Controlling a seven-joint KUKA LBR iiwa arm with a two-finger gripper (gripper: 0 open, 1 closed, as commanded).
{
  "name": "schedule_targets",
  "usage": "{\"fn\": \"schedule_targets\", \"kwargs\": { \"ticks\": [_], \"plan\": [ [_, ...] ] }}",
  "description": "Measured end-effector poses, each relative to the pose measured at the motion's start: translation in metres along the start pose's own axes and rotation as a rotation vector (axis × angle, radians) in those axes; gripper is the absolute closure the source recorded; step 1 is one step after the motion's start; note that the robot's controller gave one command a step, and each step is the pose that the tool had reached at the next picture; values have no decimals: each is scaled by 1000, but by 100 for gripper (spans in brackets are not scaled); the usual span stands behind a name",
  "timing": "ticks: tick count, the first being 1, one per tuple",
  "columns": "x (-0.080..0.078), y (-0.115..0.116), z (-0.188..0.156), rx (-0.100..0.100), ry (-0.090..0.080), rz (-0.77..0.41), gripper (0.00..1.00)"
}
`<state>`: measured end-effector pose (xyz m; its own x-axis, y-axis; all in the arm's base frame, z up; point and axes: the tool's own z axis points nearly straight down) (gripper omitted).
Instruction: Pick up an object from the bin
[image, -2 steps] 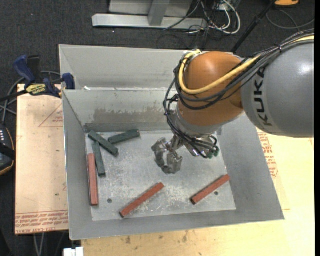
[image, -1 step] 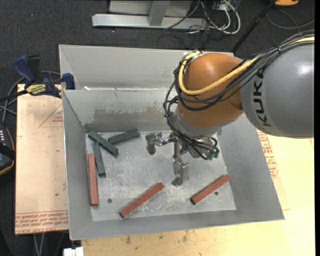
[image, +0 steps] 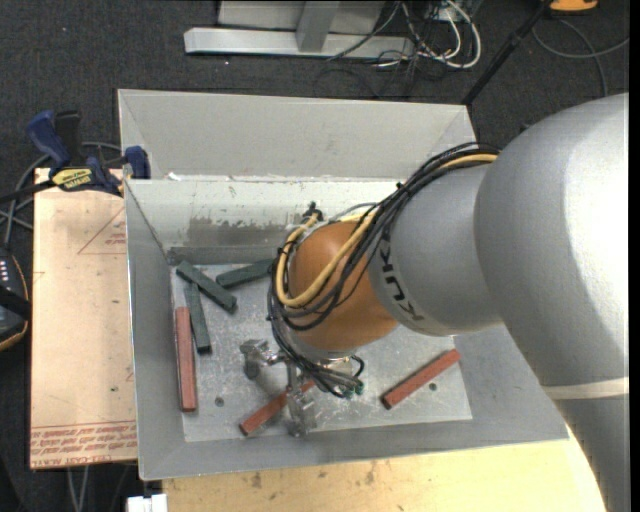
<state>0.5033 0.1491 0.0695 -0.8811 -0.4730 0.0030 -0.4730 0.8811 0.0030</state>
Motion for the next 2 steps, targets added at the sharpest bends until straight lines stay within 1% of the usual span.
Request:
{"fn": "schedule_targets", "kwargs": {
  "ticks": [1, 2],
  "plan": [
    [-1, -1, -3, 1, -4, 2, 100],
    [1, 22, -177, 4, -15, 2, 100]
  ]
}}
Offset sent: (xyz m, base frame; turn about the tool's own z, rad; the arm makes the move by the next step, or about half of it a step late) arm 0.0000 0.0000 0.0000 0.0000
